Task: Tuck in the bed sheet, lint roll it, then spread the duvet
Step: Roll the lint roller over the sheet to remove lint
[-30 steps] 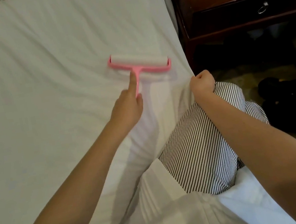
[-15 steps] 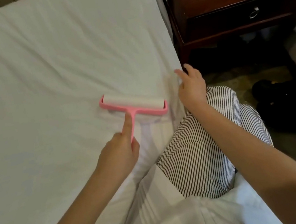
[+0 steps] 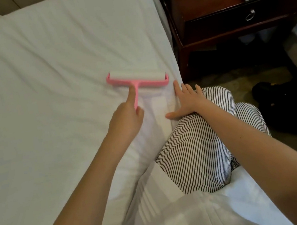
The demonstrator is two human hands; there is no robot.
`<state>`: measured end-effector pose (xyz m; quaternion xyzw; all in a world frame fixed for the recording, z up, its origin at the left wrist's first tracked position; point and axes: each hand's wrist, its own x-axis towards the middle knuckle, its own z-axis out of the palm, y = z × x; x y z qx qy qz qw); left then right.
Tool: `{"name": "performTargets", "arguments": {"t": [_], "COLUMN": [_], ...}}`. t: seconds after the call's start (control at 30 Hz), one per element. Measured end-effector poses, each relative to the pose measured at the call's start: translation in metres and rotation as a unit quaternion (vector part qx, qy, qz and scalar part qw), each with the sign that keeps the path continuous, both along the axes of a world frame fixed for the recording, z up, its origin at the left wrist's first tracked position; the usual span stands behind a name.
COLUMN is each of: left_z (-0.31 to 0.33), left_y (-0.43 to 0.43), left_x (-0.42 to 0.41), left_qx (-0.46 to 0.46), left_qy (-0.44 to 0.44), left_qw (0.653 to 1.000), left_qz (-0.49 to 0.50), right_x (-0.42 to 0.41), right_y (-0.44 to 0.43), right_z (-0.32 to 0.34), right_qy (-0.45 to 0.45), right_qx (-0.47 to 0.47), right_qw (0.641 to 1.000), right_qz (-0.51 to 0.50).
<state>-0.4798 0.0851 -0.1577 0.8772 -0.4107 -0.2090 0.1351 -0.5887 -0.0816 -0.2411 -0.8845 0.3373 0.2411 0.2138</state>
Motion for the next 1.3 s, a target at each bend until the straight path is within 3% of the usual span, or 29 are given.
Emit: {"name": "performTargets", "arguments": {"t": [0.2,0.43,0.63,0.73,0.87,1.07,1.13,1.23,1.3], "left_z": [0.009,-0.003,-0.007,0.017,0.041,-0.002,-0.02,0.0,0.015], "left_y": [0.077,-0.009,-0.036,-0.005,0.069,0.096,0.071,0.042,0.059], "left_x": [-0.052,-0.02,-0.039,-0.055,-0.106,-0.135,-0.103,-0.075,-0.079], "left_qx": [0.149,0.098,0.2,0.22,0.298,0.283,0.214,0.087,0.058], "left_qy": [-0.072,-0.077,-0.135,-0.074,-0.114,-0.157,-0.199,-0.092,-0.059], "left_qw": [0.986,0.987,0.963,0.963,0.941,0.945,0.956,0.99,0.995], "left_qz": [0.029,0.102,0.124,0.14,0.111,0.056,0.035,0.064,0.064], "right_x": [0.008,0.013,-0.013,-0.026,-0.068,-0.11,-0.115,-0.123,-0.128], "right_y": [0.012,0.008,-0.005,0.015,0.062,0.109,0.113,0.123,0.131], "right_z": [0.005,0.007,0.019,0.031,0.033,0.002,-0.006,-0.012,-0.012], "right_qy": [0.046,0.072,0.042,0.054,0.082,0.037,0.002,-0.028,-0.032], "right_qx": [-0.036,-0.008,0.061,0.095,0.158,0.156,0.121,0.079,0.062], "right_qw": [0.998,0.996,0.994,0.991,0.983,0.987,0.992,0.996,0.997], "right_qz": [0.032,0.044,0.08,0.08,0.042,-0.018,-0.02,-0.014,-0.014]}}
